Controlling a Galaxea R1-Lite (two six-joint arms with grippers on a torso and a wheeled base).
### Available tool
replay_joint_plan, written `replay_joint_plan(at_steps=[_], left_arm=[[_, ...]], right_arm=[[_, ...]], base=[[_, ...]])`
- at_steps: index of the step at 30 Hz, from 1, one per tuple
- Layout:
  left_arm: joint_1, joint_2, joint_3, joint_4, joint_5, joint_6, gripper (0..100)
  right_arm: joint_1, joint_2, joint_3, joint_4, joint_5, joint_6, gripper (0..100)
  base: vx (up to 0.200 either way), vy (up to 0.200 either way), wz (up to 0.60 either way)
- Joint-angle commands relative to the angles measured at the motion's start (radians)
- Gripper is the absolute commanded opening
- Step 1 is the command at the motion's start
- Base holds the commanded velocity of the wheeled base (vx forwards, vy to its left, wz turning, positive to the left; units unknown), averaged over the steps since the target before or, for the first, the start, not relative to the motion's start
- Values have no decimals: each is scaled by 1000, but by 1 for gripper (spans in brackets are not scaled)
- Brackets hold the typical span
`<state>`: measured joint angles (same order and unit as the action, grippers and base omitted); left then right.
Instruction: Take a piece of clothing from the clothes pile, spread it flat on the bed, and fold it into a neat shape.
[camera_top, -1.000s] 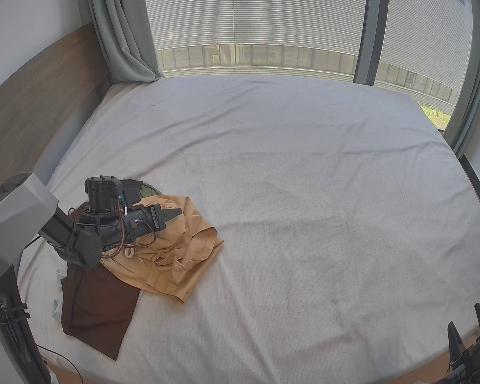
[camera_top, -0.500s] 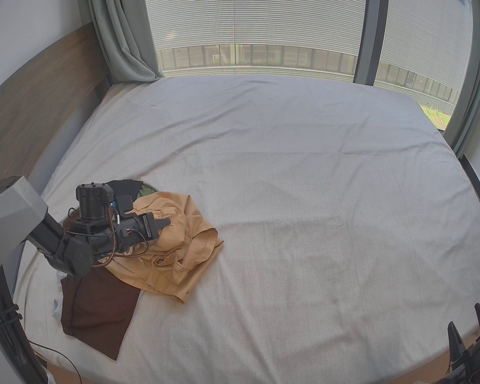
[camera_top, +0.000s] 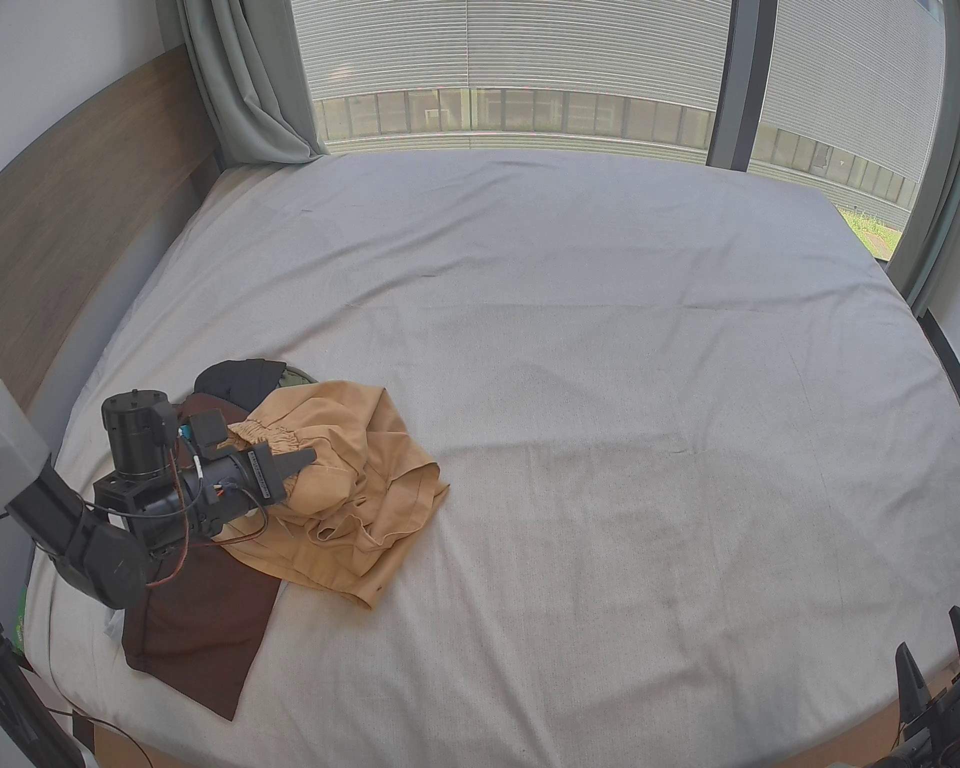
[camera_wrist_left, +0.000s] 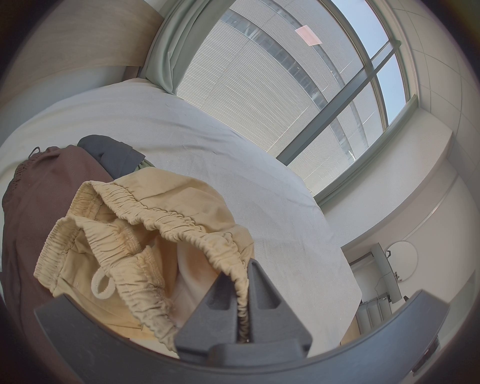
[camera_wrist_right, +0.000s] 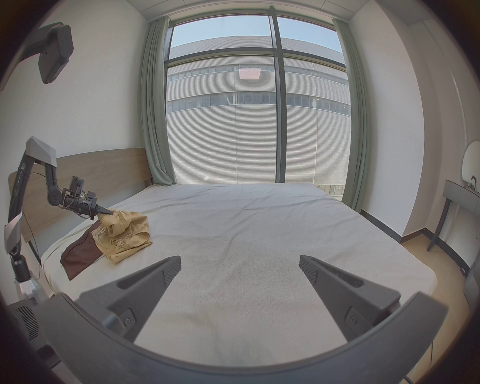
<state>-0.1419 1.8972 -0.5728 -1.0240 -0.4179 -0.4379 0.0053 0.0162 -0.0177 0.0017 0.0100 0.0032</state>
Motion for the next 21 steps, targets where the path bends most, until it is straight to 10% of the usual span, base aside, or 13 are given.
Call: replay_joint_plan(at_steps=[1,21], left_arm=[[4,-50,57,-21,1,-2,0],[-7,-113,171,-111,1,-5,0]], right_arm=[[1,-16,18,0,1,0,100],[1,-16,18,0,1,0,100]], base=[[0,0,0],[0,0,0]])
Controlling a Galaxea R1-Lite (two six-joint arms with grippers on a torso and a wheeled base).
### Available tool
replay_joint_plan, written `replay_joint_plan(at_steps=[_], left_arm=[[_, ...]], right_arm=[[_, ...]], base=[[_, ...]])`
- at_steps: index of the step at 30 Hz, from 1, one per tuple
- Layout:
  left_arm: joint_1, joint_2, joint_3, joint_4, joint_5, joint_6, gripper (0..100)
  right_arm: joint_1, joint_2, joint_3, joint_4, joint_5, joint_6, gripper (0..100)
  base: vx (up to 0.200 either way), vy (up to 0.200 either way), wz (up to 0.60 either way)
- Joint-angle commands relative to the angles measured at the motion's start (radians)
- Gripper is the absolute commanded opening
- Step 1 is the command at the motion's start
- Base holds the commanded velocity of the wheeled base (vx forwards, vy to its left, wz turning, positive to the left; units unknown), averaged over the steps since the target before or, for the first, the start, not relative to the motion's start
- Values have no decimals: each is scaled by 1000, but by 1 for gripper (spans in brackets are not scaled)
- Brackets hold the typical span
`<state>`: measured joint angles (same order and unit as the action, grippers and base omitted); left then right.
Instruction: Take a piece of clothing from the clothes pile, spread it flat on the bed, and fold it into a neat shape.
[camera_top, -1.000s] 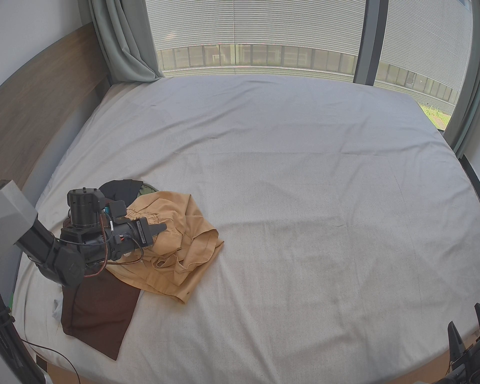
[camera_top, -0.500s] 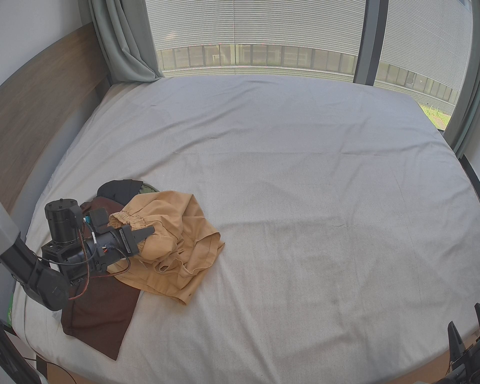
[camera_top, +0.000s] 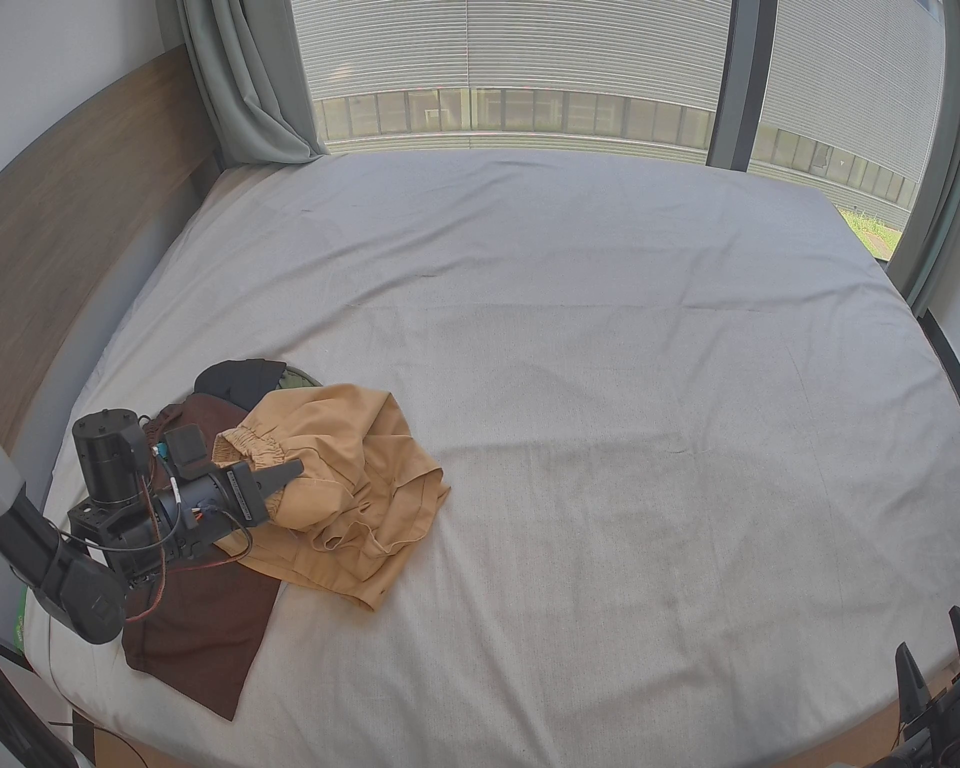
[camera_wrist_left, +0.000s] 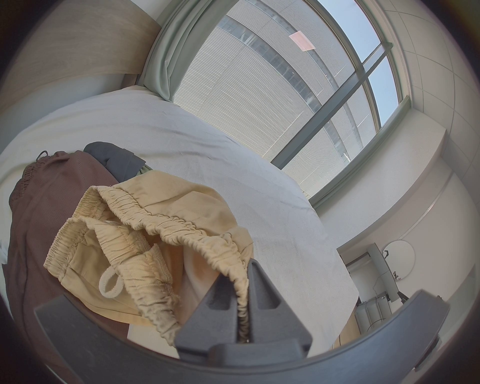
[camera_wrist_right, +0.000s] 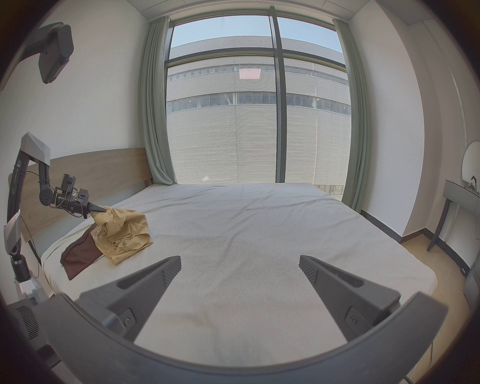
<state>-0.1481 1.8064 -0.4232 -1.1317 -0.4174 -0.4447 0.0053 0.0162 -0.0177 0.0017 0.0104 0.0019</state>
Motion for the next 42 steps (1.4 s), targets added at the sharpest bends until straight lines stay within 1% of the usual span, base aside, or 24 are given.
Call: replay_joint_plan(at_steps=[1,10,13,16,20,24,25,28,30,33,38,42], left_arm=[[-1,-27,30,-8,0,1,0],[-5,-50,80,-43,2,1,0],[-15,-59,118,-82,2,-28,0],[-38,-67,153,-143,2,-80,0],[-45,-64,204,-218,11,-135,0],[-59,-68,224,-238,19,-149,0],[-73,-79,228,-244,35,-161,0],[-120,-102,222,-250,126,-229,0],[-151,-116,219,-260,169,-264,0],[-185,-124,218,-273,206,-292,0],[-202,-122,205,-275,252,-328,0],[-217,-122,159,-278,330,-365,0]], right_arm=[[1,-16,18,0,0,0,100],[1,-16,18,0,0,1,100],[1,-16,18,0,0,0,100],[1,-16,18,0,0,0,100],[1,-16,18,0,0,1,100],[1,-16,18,0,0,1,100],[1,-16,18,0,0,1,100],[1,-16,18,0,0,1,100],[1,-16,18,0,0,1,100],[1,-16,18,0,0,1,100],[1,-16,18,0,0,1,100],[1,-16,18,0,0,1,100]], base=[[0,0,0],[0,0,0],[0,0,0],[0,0,0],[0,0,0],[0,0,0],[0,0,0],[0,0,0],[0,0,0],[0,0,0],[0,0,0],[0,0,0]])
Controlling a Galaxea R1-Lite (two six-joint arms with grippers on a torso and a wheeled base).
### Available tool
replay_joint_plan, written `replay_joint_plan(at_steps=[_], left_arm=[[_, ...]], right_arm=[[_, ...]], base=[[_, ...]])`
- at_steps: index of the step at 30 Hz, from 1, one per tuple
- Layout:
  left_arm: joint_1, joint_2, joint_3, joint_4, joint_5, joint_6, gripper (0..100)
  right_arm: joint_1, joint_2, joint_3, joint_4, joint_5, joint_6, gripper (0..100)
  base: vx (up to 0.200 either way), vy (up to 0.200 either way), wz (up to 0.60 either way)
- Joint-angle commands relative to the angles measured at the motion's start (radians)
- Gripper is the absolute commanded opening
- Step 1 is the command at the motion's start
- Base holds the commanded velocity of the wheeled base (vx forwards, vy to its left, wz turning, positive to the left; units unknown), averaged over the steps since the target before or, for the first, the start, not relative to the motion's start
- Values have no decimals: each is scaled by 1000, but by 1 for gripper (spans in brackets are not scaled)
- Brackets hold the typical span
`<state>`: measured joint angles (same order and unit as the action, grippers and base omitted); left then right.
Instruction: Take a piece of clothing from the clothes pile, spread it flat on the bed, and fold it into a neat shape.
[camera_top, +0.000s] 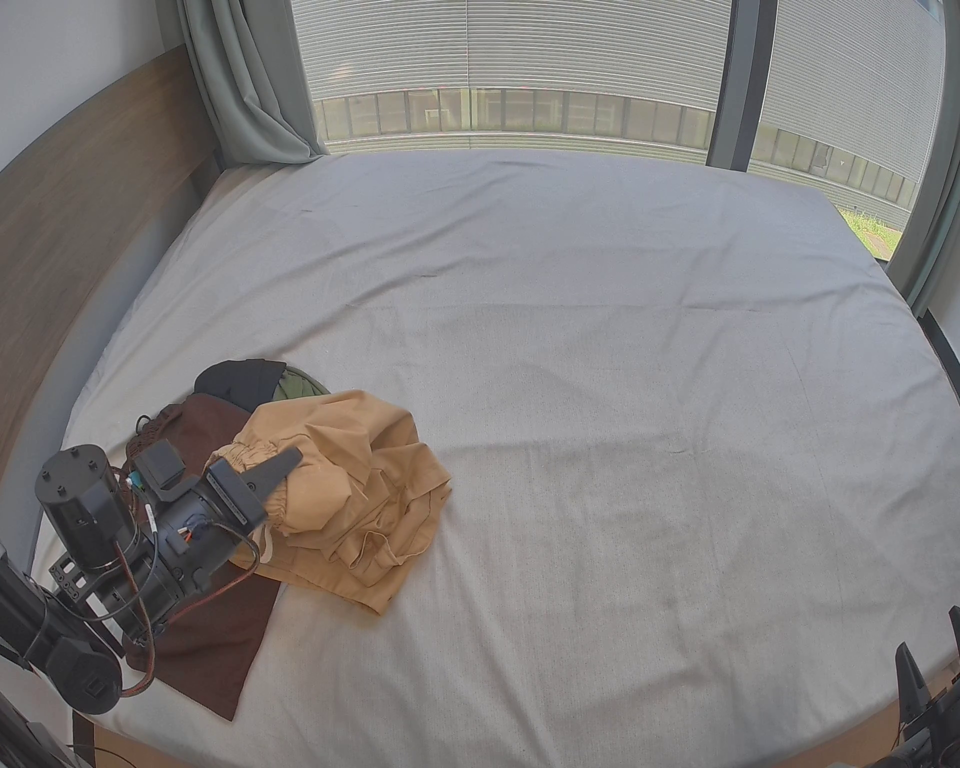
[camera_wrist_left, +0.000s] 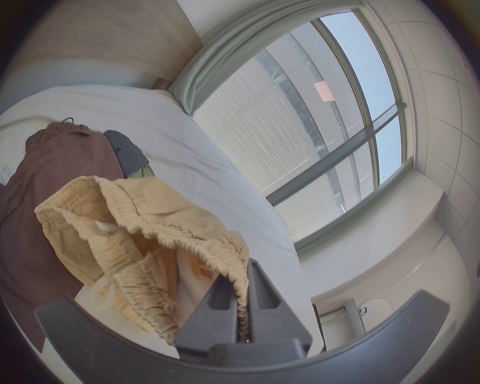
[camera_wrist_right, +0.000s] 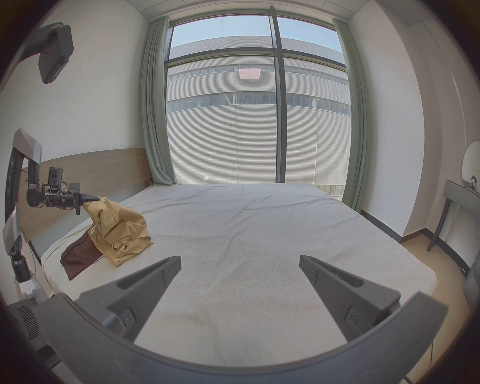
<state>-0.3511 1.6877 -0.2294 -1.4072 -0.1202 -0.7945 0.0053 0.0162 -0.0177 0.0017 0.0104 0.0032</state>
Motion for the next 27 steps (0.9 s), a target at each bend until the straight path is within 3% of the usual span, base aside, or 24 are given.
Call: replay_joint_plan(at_steps=[1,10,24,27], left_arm=[[-23,-5,-44,-2,57,-25,0],[-83,-6,-62,-4,100,-43,0],[-189,4,-154,14,269,-49,0],[-217,4,-162,17,275,-49,0]], right_arm=[[1,-16,18,0,0,0,100],[1,-16,18,0,0,0,100],[1,-16,18,0,0,0,100],[2,-16,18,0,0,0,100]], base=[[0,0,0],[0,0,0],[0,0,0],[0,0,0]])
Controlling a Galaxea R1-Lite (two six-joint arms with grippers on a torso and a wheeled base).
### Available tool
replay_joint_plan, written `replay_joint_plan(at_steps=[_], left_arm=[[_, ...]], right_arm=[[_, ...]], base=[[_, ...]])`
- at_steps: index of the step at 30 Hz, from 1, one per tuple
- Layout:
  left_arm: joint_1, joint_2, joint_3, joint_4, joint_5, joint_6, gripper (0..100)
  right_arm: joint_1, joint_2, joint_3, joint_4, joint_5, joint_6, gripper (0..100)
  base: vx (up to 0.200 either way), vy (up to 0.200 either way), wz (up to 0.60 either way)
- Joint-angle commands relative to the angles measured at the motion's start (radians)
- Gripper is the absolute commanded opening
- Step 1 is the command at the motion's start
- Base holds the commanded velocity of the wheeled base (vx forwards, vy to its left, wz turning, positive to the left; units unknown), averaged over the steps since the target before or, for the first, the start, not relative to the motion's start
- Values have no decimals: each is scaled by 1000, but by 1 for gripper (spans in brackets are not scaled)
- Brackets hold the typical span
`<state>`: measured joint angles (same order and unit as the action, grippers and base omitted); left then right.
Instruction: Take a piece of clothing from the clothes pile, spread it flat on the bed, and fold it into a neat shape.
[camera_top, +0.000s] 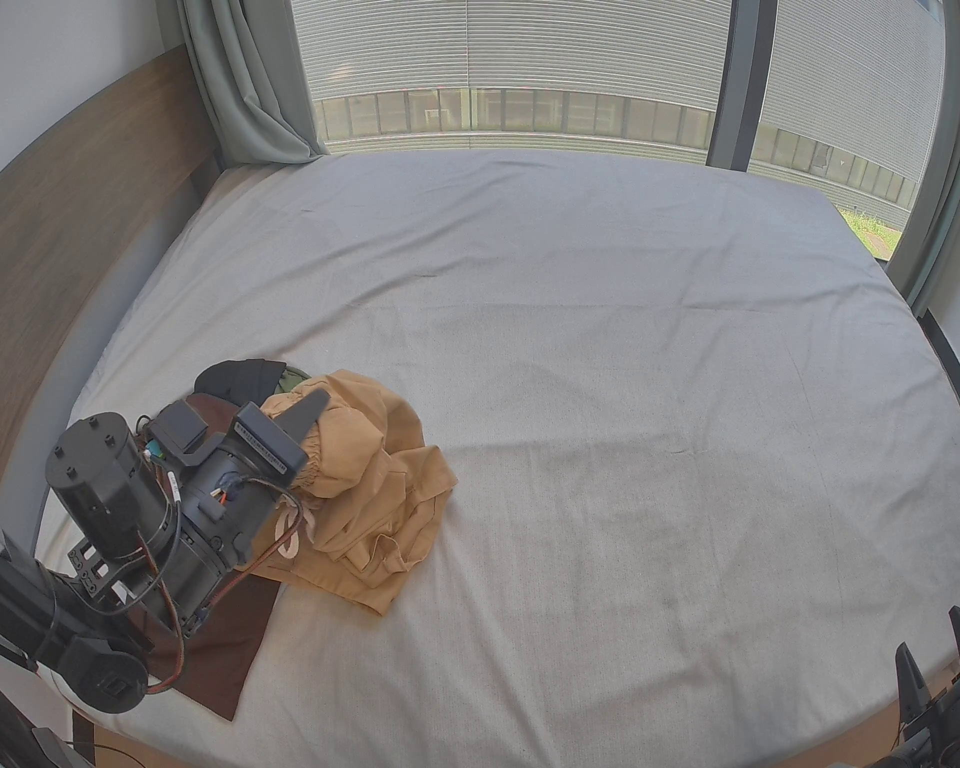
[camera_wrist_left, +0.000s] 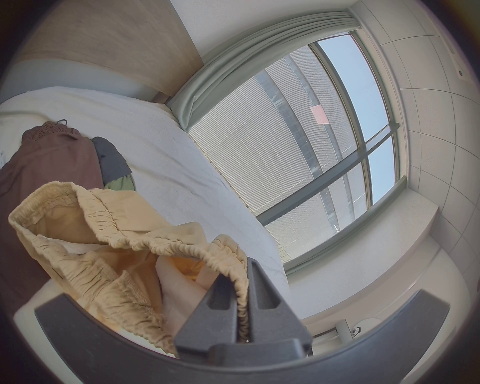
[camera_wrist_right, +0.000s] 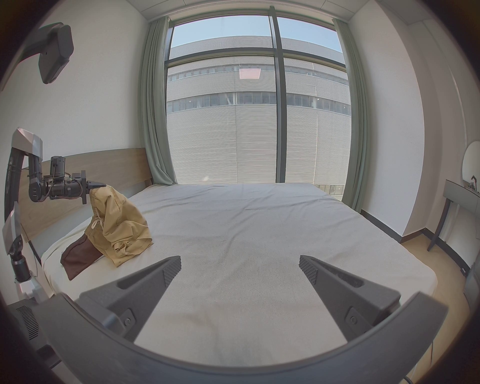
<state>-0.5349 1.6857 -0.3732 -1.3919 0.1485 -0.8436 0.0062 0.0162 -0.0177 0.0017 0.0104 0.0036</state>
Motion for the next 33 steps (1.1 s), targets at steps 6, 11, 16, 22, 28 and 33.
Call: replay_joint_plan(at_steps=[6,11,16,22,28,33], left_arm=[[-91,-1,-56,30,9,-8,0],[-142,-3,-93,42,13,-15,0],[-172,-3,-147,70,13,-15,0],[-214,-5,-202,123,13,-15,0],[-266,20,-234,145,-1,-14,0],[-295,74,-260,159,-6,-14,0]], right_arm=[[1,-16,18,0,0,-1,100],[1,-16,18,0,0,-1,100],[1,-16,18,0,0,-2,100],[1,-16,18,0,0,-2,100],[1,-16,18,0,0,-2,100],[1,-16,18,0,2,-2,100]], base=[[0,0,0],[0,0,0],[0,0,0],[0,0,0],[0,0,0],[0,0,0]])
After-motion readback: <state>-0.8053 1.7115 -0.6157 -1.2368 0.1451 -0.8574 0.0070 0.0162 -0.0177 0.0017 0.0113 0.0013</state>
